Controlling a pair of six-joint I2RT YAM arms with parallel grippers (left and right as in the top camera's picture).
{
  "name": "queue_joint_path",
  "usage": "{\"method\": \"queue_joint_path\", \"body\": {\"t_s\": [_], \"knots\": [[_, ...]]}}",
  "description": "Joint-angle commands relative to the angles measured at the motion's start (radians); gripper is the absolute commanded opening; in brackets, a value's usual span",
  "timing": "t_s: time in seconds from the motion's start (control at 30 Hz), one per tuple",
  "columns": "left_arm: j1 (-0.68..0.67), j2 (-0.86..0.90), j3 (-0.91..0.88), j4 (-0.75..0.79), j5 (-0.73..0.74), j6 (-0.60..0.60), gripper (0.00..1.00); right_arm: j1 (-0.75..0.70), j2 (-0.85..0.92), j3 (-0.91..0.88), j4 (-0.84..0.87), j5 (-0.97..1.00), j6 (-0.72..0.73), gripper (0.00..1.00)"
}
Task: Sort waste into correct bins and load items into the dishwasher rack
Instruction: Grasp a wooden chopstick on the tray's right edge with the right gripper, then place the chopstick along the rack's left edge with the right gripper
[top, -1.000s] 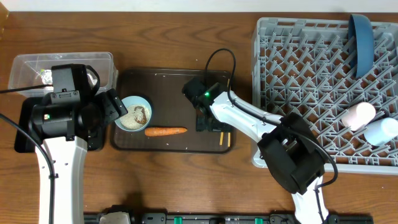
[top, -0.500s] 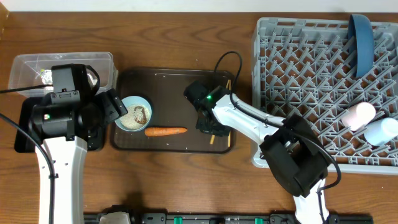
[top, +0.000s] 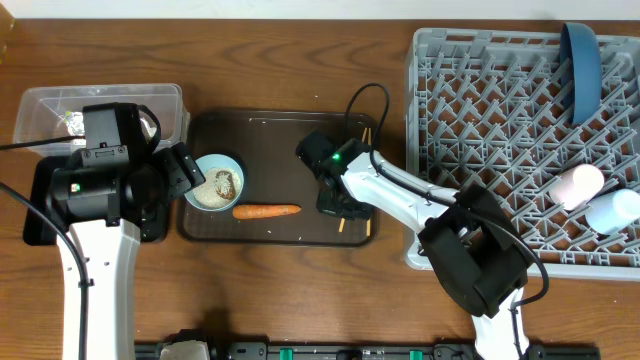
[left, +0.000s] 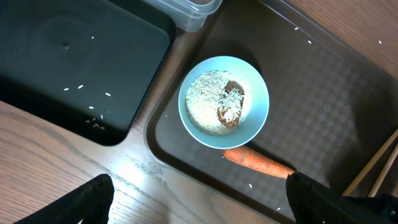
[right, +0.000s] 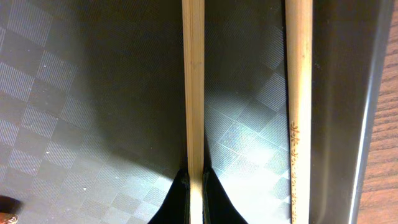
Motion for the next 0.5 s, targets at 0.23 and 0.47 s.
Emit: {"method": "queue_joint_path", "body": {"t_s": [0.23,0.47], "knots": [[0.005,0.002,-0.007,-0.006,-0.016,-0.013,0.89,-0.002,-0.040,-0.043,-0.006,0.031,-0.192,0.01],[0.005,0.002,-0.007,-0.006,-0.015,-0.013,0.89,-0.039,-0.237,-0.039,-0.017,0.031,-0.369,0.01]]}}
